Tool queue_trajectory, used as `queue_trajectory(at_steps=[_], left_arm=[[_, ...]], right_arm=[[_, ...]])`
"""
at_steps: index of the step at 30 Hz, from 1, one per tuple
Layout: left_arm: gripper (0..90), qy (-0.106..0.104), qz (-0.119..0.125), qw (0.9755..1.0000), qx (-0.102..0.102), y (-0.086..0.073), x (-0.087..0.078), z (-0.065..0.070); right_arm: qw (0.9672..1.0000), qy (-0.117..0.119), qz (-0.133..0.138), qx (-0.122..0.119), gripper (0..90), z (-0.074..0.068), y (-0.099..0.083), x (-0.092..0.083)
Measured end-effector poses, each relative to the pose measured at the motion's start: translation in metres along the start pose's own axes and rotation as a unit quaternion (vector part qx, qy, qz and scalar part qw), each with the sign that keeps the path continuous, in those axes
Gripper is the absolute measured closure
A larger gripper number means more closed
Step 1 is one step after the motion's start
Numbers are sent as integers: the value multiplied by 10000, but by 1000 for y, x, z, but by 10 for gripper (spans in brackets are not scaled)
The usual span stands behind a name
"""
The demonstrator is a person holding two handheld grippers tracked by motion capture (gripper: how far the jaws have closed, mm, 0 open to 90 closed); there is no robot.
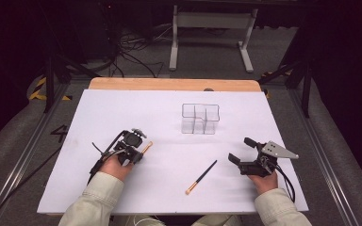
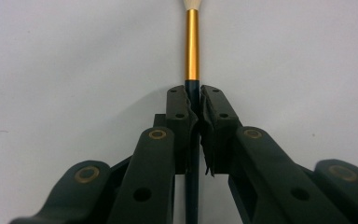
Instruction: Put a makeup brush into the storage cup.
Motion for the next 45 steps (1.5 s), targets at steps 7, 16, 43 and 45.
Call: queue_trajectory(at_steps=[7,16,43,45], left_arm=[[825,-355,106,9993,33,1,-3,3],[825,-484,569,9970,181,10,-21,11],[825,-1428,2775,9497,262,34,-89,26],[825,-1469,2839,9471,294,34,-90,26]], right_arm=[[9997,-195,7,-156,2,3,3,-3],[9988,-150,-6,-465,15,-4,14,-6],[9974,265,19,-665,59,-39,39,-3],[9974,322,14,-651,68,-41,40,-2]])
Point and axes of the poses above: each handheld gripper's, and its own axes: x roughly forward along the jaws, y roughly out of its top, z roughly to its right, the point moved 10 cm from there along x, roughly forward along the jaws, and after that the axes turned 9 degrees about y, right-handed, at the moved point
